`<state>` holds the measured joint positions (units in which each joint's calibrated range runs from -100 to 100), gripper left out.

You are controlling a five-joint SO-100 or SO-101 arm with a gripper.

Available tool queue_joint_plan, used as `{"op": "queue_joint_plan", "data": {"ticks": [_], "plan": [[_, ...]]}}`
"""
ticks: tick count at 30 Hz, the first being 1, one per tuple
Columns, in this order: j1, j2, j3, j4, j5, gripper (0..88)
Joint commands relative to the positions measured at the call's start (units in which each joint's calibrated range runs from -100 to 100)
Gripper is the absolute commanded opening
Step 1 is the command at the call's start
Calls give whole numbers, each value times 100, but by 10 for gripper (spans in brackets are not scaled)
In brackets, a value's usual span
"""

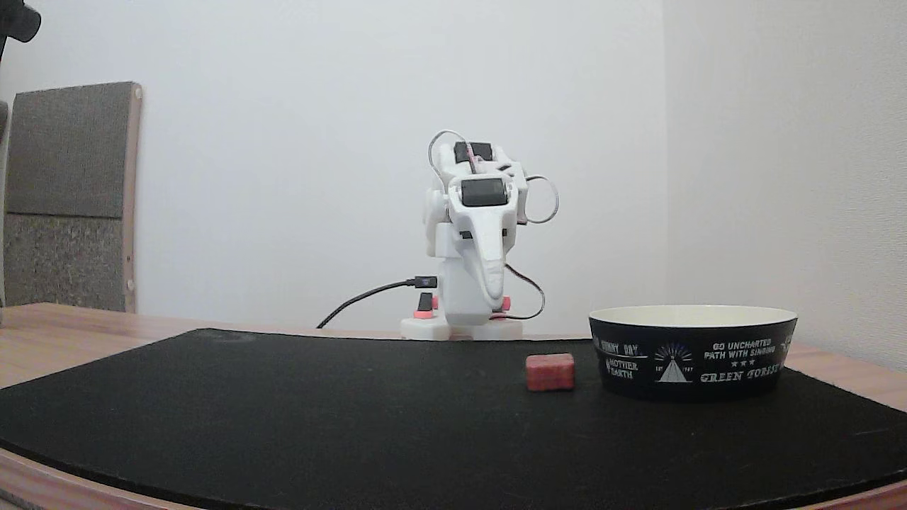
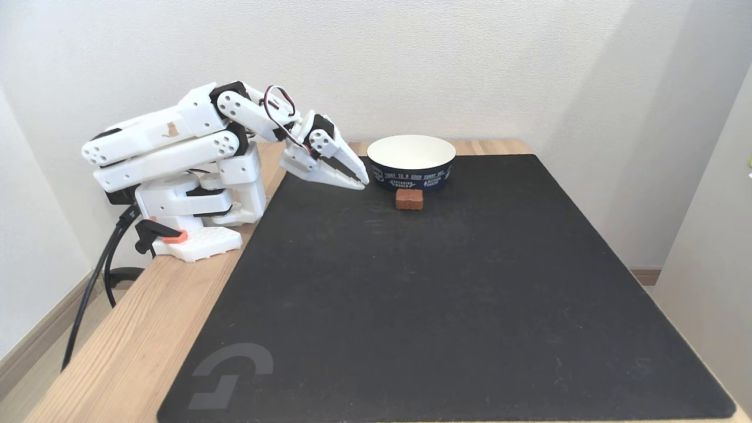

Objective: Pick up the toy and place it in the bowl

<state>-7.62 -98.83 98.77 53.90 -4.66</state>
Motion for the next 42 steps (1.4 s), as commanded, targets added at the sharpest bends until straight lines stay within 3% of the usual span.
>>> {"op": "queue_joint_plan", "data": {"ticks": [1, 17, 18, 21, 24, 33, 36, 42], "plan": [[-12, -75, 69, 12, -9, 25], [-12, -75, 69, 3, 27, 40], [-12, -75, 69, 3, 27, 55], [5, -75, 69, 12, 12, 242], [63, -75, 69, -5, -14, 365], [339, 50, -30, -22, -19, 380], [356, 542, -301, -39, -19, 380], [80, 3627, -2428, -22, -25, 381]]}}
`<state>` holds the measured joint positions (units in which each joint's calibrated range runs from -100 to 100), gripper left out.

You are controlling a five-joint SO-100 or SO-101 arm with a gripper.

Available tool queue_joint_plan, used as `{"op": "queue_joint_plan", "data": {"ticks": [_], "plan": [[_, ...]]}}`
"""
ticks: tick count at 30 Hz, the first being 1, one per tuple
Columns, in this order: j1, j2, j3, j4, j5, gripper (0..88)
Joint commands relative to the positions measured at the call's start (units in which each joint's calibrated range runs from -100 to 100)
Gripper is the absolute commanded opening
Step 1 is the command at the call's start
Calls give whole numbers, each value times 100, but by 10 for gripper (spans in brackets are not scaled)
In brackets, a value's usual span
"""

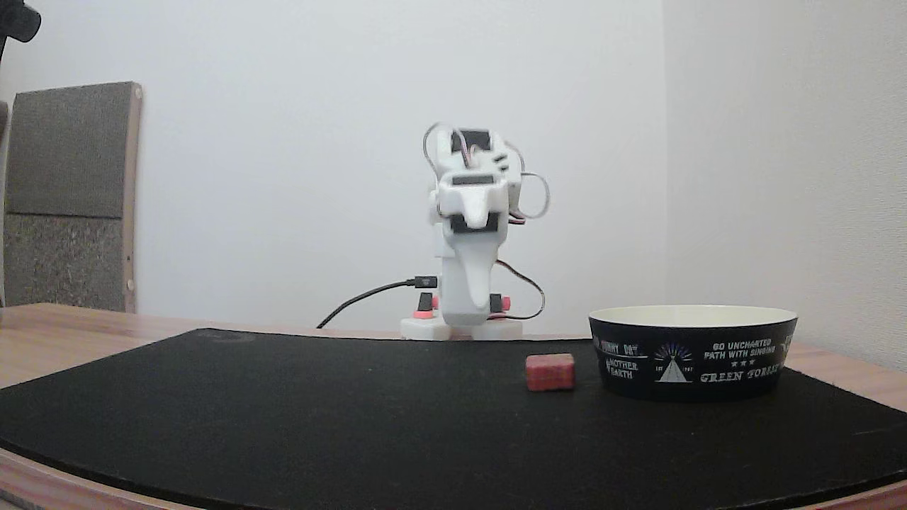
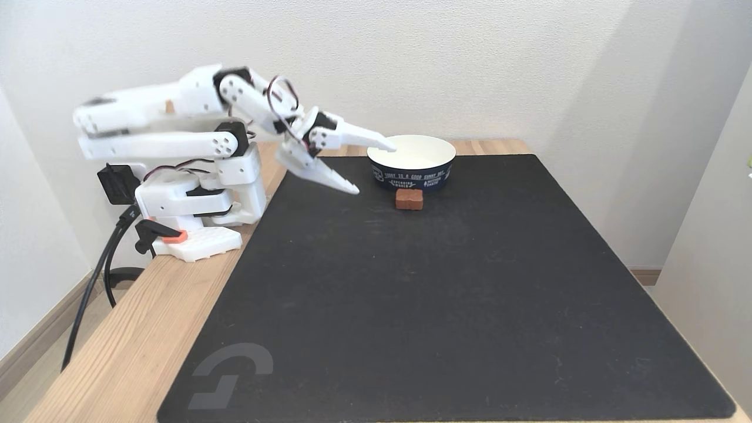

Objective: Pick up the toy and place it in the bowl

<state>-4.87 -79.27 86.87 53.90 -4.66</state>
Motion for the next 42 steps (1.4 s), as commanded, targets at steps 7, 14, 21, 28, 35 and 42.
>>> {"op": "queue_joint_plan", "data": {"ticks": [7, 14, 21, 28, 35, 42], "plan": [[-446, 4496, -3392, 486, -526, 382], [-580, 6380, -5591, 1570, -541, 382], [-580, 7931, -7664, 2442, -541, 382], [-588, 9015, -8727, 2535, -489, 382], [-588, 9648, -8763, 2239, -484, 379], [-956, 9873, -8772, 2179, -484, 376]]}}
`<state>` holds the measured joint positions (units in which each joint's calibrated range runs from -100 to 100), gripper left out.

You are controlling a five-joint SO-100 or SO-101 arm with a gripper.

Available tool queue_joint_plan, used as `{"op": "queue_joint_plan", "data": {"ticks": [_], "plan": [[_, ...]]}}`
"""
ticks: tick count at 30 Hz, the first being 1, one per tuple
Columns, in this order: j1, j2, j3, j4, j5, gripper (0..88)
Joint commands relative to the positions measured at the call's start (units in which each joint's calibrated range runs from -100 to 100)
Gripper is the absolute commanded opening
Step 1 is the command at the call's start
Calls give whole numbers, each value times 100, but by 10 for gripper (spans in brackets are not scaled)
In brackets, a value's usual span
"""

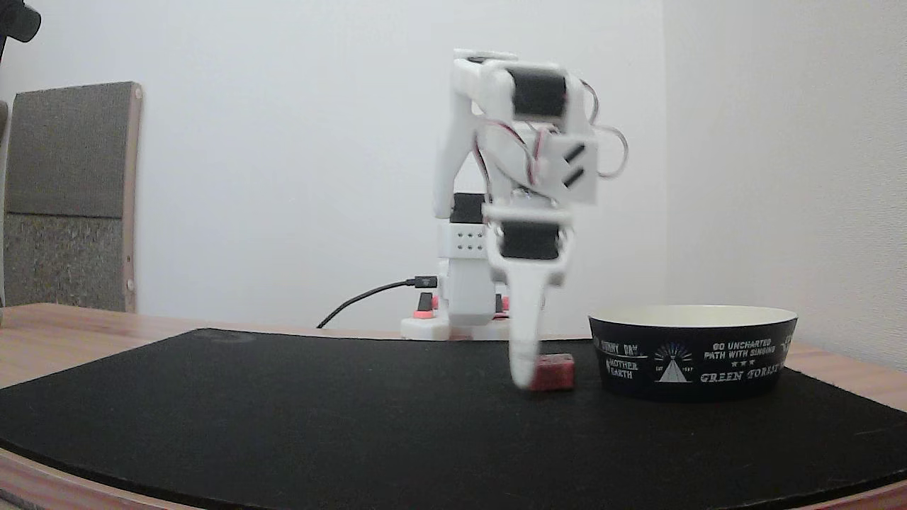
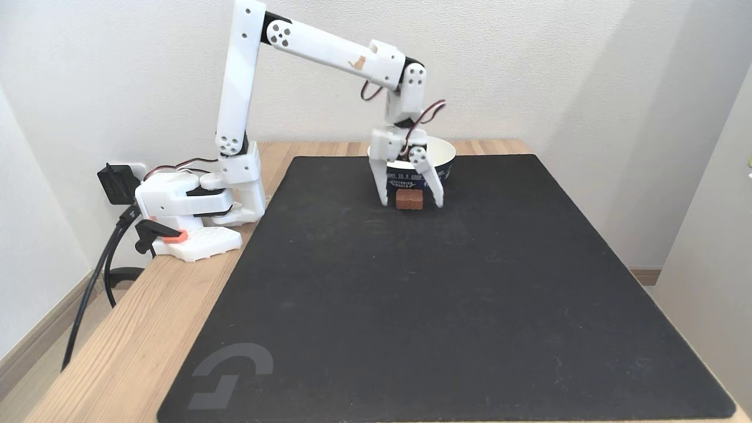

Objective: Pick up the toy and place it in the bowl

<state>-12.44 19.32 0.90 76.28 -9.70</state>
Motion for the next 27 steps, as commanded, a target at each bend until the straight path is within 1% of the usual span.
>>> {"op": "queue_joint_plan", "data": {"ticks": [1, 5, 22, 23, 24, 27], "plan": [[-240, 57, -175, -100, 15, 376], [-190, 173, -166, -261, -11, 376], [-174, 190, -166, -261, -32, 371], [-174, 190, -166, -261, -32, 355], [-174, 190, -166, -270, -32, 283], [-157, 182, -130, -473, -32, 140]]}}
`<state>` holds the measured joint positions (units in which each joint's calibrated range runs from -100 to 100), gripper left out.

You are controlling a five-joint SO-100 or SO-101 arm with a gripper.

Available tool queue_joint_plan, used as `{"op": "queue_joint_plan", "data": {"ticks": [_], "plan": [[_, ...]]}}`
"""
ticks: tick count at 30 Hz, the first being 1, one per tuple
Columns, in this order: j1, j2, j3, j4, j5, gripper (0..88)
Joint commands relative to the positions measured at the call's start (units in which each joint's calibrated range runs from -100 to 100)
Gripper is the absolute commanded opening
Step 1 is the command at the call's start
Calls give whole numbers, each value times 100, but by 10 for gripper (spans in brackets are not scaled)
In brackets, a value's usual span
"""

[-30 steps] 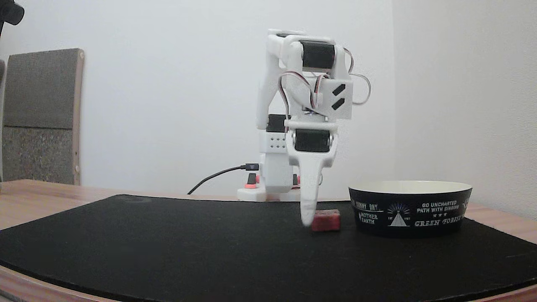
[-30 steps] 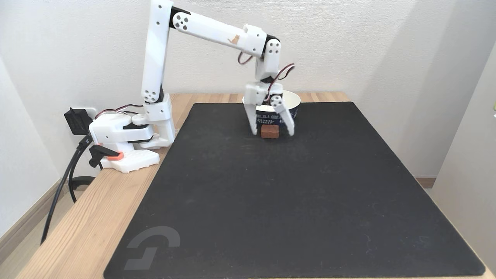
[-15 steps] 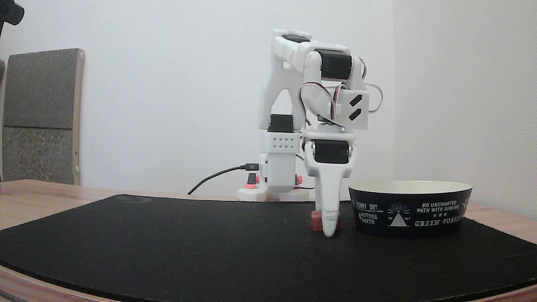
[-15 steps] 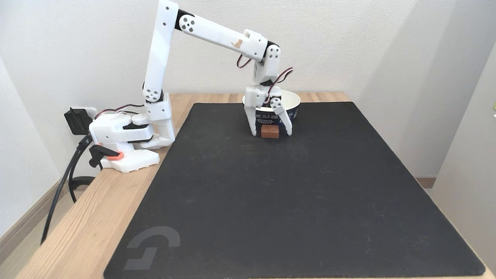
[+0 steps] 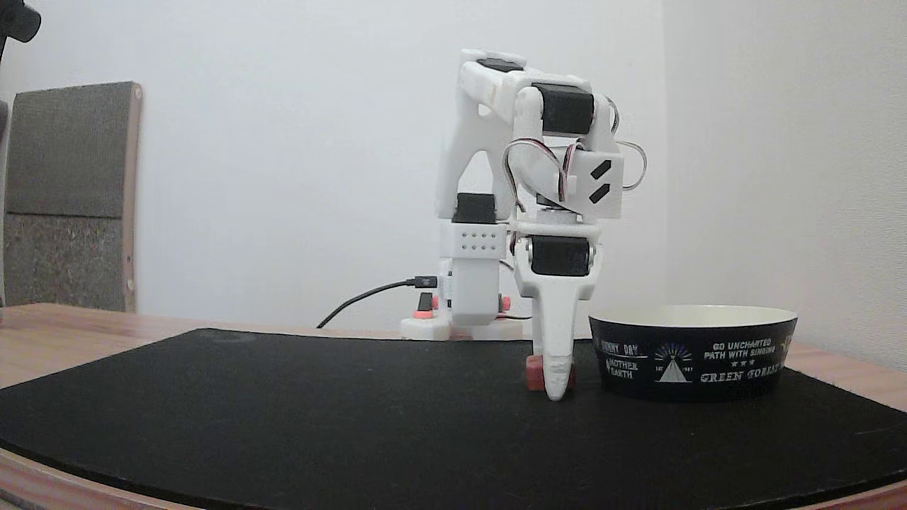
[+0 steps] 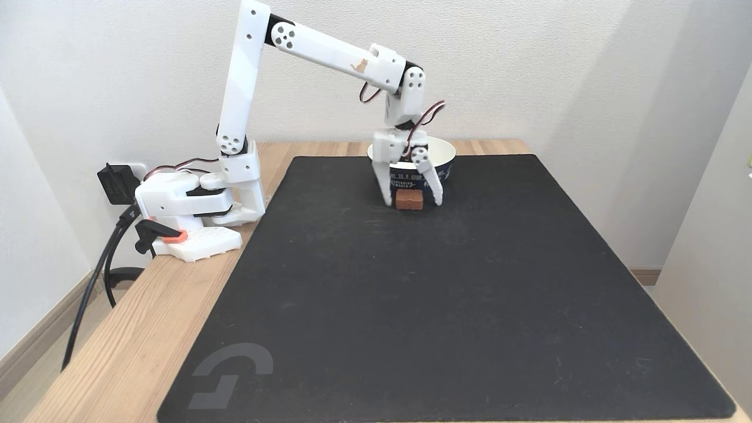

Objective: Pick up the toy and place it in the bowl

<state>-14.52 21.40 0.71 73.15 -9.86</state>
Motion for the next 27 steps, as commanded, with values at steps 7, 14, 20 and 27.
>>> {"op": "queue_joint_plan", "data": {"ticks": [7, 14, 20, 27], "plan": [[135, -35, -75, -220, -16, 24], [620, -593, -490, -186, 20, 23], [302, -1777, -472, -355, 36, 23], [-978, -1861, -84, -1193, 41, 30]]}}
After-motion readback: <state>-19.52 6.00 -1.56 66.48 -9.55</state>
